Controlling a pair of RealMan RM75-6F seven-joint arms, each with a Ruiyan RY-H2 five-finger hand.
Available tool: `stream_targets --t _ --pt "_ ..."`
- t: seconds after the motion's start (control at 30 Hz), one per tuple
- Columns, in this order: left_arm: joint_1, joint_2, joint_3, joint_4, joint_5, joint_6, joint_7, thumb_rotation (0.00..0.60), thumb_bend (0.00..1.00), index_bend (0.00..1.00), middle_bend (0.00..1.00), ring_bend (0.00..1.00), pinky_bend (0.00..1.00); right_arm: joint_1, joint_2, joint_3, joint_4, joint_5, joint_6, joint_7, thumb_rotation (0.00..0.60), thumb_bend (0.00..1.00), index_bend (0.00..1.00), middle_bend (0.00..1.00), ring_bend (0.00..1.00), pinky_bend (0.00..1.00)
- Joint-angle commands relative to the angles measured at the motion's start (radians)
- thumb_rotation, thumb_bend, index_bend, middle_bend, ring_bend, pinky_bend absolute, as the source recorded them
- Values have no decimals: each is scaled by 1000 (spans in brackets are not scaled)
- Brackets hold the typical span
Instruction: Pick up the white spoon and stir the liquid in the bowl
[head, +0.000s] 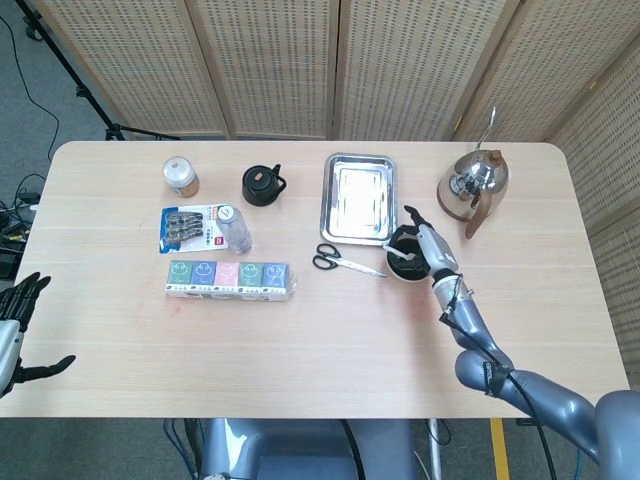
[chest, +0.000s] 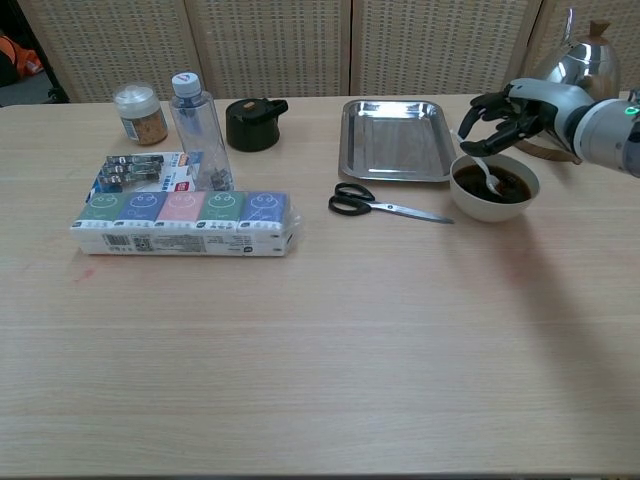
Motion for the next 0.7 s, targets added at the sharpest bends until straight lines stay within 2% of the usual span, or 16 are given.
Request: stream_targets --t 0.03,0.47,0.7 --pt "-4 -1 -5 1 -10 -5 1 600 0 0 0 0 0 8 -20 -2 35 -14 -16 15 600 543 584 0 0 0" --pt "-22 -13 -17 3 -56 -30 31 600 0 0 0 0 0 32 -76 17 174 -50 -60 87 600 543 583 0 0 0" --pt "-26 -21 -18 -1 -68 -33 54 600 0 0 0 0 0 25 -66 29 186 -82 -60 137 600 543 583 0 0 0"
